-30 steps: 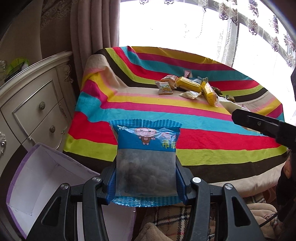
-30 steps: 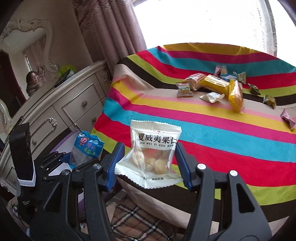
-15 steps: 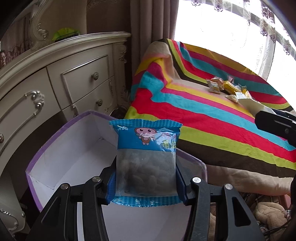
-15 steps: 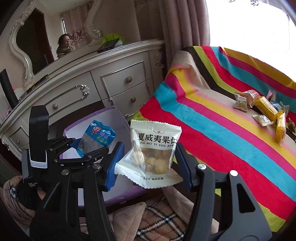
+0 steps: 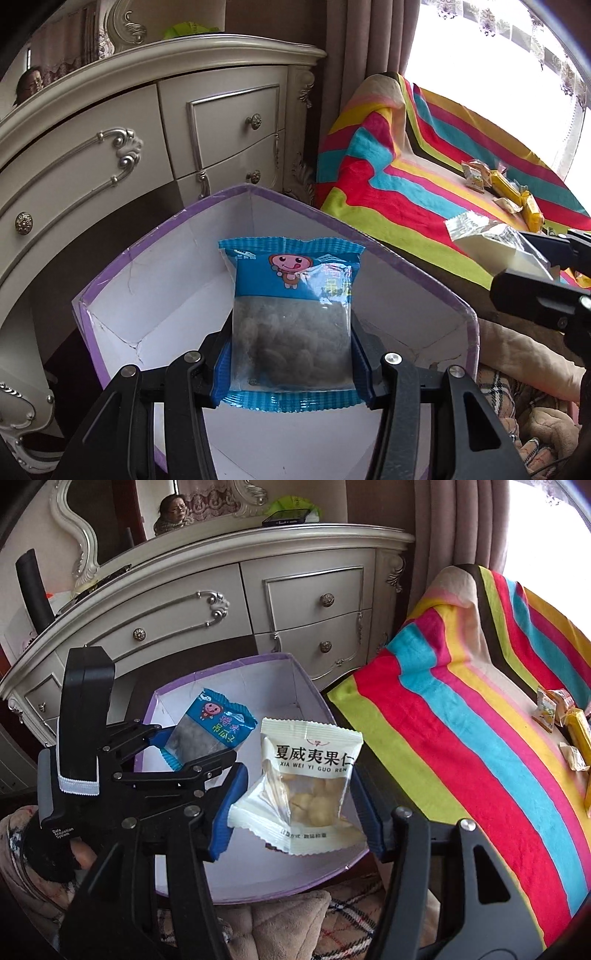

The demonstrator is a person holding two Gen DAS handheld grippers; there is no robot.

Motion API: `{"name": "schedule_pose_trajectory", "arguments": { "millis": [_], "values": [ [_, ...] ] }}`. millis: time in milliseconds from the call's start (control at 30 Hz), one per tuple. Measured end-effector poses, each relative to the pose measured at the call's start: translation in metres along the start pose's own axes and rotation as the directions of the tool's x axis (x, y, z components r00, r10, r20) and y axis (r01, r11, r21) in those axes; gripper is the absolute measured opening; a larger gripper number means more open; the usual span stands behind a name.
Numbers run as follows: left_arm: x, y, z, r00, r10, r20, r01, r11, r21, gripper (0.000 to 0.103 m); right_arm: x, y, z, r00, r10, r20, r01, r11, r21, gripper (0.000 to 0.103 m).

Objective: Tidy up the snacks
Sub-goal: 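Carry both packets to the white box and open both tools to drop them, then move both tools back over the snack pile on the table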

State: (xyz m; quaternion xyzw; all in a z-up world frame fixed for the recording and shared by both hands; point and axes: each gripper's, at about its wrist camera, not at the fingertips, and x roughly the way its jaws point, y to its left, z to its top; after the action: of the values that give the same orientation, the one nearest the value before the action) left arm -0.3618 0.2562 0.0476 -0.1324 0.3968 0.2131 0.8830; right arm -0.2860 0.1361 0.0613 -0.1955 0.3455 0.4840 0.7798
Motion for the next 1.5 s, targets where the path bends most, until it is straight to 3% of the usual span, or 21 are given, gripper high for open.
{"name": "schedule_pose_trajectory", "arguments": {
  "millis": [200,267,300,333,400,433,567,733,900,967,1033,1100,1167,1233,1300,1400,1500],
  "values": [
    [0.002,0.011,-0.003,0.999,0.032,0.000,-0.032,0.999,-0.016,0.053,0.022,0.002,-0.001,0.998,0.014,-0.056,-0.014,1.000,0.000,0.063],
    [0.001,0.013,-0.002,0.999,0.043,0.007,-0.043,0.999,-0.021,0.053,0.034,0.000,-0.001,0.996,0.032,-0.085,-0.030,0.999,0.024,0.069],
    [0.001,0.014,-0.001,0.999,0.051,0.011,-0.050,0.998,-0.028,0.054,0.038,-0.002,-0.003,0.994,0.048,-0.099,-0.044,0.998,0.039,0.079],
    [0.000,0.015,0.000,0.998,0.057,0.011,-0.057,0.998,-0.036,0.060,0.044,-0.004,-0.004,0.991,0.065,-0.114,-0.058,0.997,0.056,0.087],
    [-0.001,0.017,0.002,0.997,0.070,0.014,-0.069,0.996,-0.048,0.077,0.059,-0.008,-0.008,0.983,0.084,-0.161,-0.072,0.994,0.079,0.088],
    [-0.002,0.018,0.002,0.997,0.078,0.021,-0.077,0.996,-0.048,0.083,0.068,-0.009,-0.011,0.977,0.076,-0.199,-0.061,0.995,0.083,0.088],
    [0.002,0.016,0.003,0.996,0.093,0.012,-0.092,0.995,-0.038,0.083,0.102,-0.010,-0.022,0.930,-0.010,-0.368,0.024,0.999,0.032,0.088],
    [0.013,0.008,0.002,0.996,0.087,-0.031,-0.088,0.996,-0.020,0.083,0.109,0.008,-0.031,0.887,-0.188,-0.421,0.120,0.976,-0.184,0.087],
    [0.023,-0.010,0.001,0.995,0.084,-0.062,-0.082,0.996,0.029,0.083,0.096,-0.013,-0.045,0.879,-0.144,-0.456,0.117,0.989,-0.086,0.086],
    [0.025,-0.019,0.002,0.994,0.084,-0.068,-0.081,0.996,0.045,0.083,0.085,-0.022,-0.049,0.894,-0.096,-0.438,0.091,0.995,-0.031,0.085],
    [0.026,-0.028,0.004,0.994,0.086,-0.064,-0.081,0.995,0.064,0.083,0.063,-0.029,-0.044,0.933,-0.051,-0.356,0.058,0.998,0.010,0.085],
    [0.023,-0.040,0.010,0.996,0.066,-0.056,-0.062,0.995,0.078,0.083,0.031,-0.040,-0.034,0.976,-0.025,-0.218,0.034,0.999,0.040,0.086],
    [0.018,-0.054,0.019,0.999,0.013,-0.043,-0.010,0.996,0.088,0.083,-0.003,-0.060,-0.030,0.996,-0.039,-0.074,0.046,0.994,0.094,0.087],
    [0.014,-0.073,0.031,0.999,-0.048,-0.025,0.051,0.993,0.105,0.084,-0.031,-0.090,-0.035,0.994,-0.110,0.027,0.105,0.982,0.158,0.088],
    [0.014,-0.096,0.044,0.993,-0.114,-0.014,0.115,0.985,0.126,0.085,-0.052,-0.125,-0.050,0.977,-0.203,0.069,0.181,0.953,0.244,0.088],
    [0.024,-0.137,0.063,0.969,-0.246,-0.036,0.249,0.960,0.128,0.088,-0.074,-0.182,-0.076,0.949,-0.313,0.041,0.272,0.879,0.392,0.088],
    [0.048,-0.187,0.076,0.934,-0.346,-0.095,0.356,0.926,0.125,0.089,-0.098,-0.243,-0.113,0.916,-0.400,-0.016,0.345,0.770,0.537,0.088]
  ]
}}
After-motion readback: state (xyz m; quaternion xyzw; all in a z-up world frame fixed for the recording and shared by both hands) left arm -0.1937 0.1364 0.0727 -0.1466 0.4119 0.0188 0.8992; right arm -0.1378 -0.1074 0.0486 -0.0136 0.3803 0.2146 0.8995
